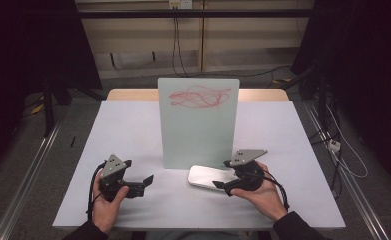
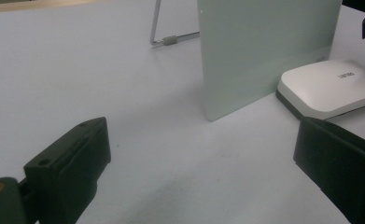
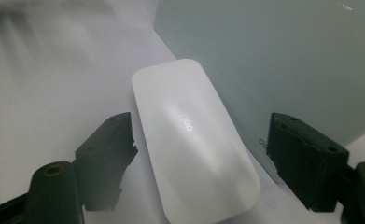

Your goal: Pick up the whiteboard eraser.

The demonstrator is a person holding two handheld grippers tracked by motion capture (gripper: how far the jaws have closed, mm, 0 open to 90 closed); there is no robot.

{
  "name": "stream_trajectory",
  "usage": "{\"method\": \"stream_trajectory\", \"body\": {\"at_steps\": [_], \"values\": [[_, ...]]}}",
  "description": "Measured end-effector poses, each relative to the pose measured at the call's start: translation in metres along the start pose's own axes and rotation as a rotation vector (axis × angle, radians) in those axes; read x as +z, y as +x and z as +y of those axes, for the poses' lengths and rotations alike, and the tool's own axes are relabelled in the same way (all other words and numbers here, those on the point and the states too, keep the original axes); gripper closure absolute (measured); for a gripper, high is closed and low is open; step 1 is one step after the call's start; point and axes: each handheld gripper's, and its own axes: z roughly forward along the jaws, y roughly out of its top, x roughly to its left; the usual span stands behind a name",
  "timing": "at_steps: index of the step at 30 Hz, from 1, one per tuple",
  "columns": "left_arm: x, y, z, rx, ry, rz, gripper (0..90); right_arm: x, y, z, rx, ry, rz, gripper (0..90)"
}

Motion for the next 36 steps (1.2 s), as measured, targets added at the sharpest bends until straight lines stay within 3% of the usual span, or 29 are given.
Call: {"method": "stream_trajectory", "body": {"at_steps": [4, 18, 27, 35, 36], "values": [[0.0, -0.001, 0.0, 0.0, 0.004, -0.007, 3.8, 0.01, -0.001, 0.004, -0.026, 0.039, 0.002, 25.0], [0.001, 0.0, 0.0, -0.012, 0.012, -0.01, 3.8, 0.033, -0.001, 0.009, -0.061, 0.086, 0.039, 29.5], [0.001, 0.0, 0.0, -0.006, 0.018, -0.004, 3.8, 0.042, 0.0, 0.009, -0.105, 0.129, 0.046, 25.7], [0.002, 0.0, -0.001, -0.021, 0.027, -0.011, 3.8, 0.048, 0.001, 0.009, -0.163, 0.164, 0.04, 26.3], [0.002, 0.001, -0.001, -0.02, 0.028, -0.01, 3.8, 0.049, 0.002, 0.01, -0.192, 0.173, 0.036, 27.0]]}}
